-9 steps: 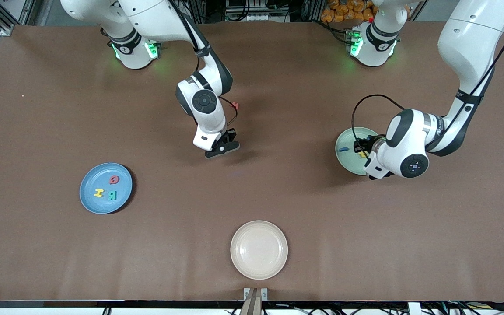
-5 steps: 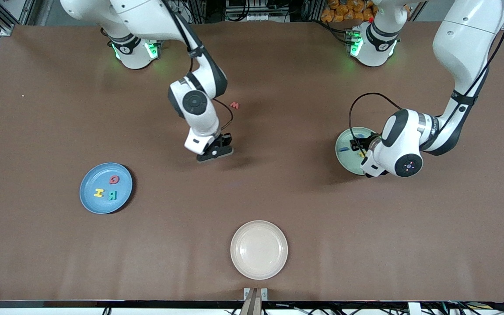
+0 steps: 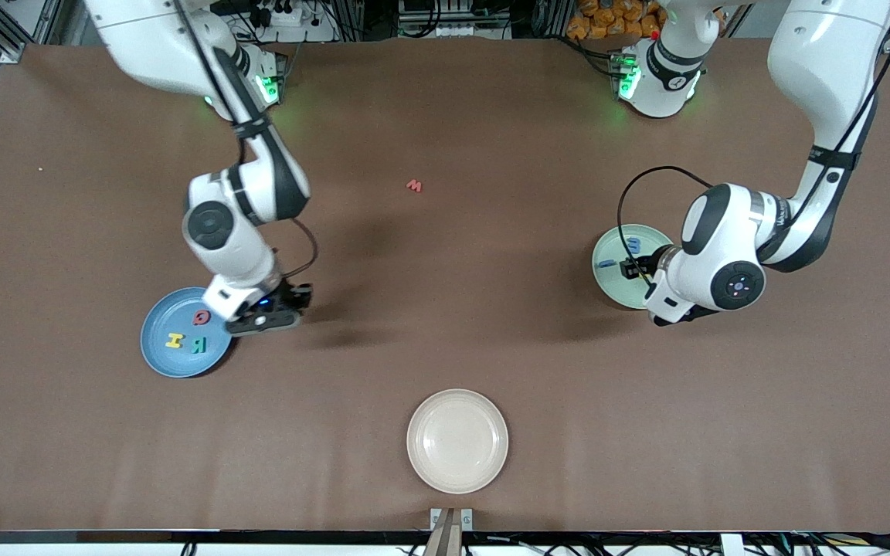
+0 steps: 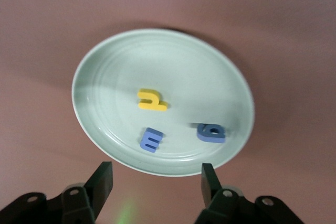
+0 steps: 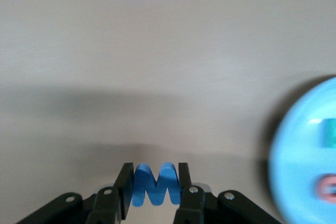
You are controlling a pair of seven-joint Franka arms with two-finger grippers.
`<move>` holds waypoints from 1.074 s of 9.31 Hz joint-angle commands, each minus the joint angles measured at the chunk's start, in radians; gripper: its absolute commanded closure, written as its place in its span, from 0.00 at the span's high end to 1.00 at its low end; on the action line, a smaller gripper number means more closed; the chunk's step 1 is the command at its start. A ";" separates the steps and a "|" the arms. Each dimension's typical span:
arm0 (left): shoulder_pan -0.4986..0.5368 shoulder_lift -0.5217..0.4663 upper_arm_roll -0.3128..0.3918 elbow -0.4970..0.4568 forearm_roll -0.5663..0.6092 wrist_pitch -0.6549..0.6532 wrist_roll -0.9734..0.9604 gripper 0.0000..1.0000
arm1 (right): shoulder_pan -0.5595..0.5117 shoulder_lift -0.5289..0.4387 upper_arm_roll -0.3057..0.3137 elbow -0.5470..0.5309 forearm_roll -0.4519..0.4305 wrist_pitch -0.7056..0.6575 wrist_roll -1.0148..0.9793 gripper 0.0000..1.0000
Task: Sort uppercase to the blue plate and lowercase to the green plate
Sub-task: 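Open the left gripper over green plate while the right gripper carries M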
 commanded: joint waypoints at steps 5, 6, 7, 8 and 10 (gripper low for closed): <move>-0.126 -0.048 0.002 0.230 -0.198 -0.118 -0.210 0.76 | -0.260 -0.041 0.029 -0.014 -0.086 -0.012 -0.186 0.00; -0.146 -0.038 -0.017 0.238 -0.222 -0.117 -0.299 0.77 | -0.261 -0.038 0.032 -0.019 -0.084 -0.012 -0.174 0.00; -0.189 -0.024 -0.021 0.238 -0.235 -0.109 -0.401 0.78 | -0.266 -0.036 0.050 -0.026 -0.075 -0.026 -0.170 0.00; -0.250 0.005 -0.021 0.239 -0.233 -0.100 -0.501 0.78 | -0.277 -0.035 0.067 -0.026 -0.067 -0.046 -0.169 0.03; -0.363 0.071 -0.018 0.239 -0.226 0.013 -0.679 0.78 | -0.297 -0.028 0.075 -0.020 -0.067 -0.048 -0.169 1.00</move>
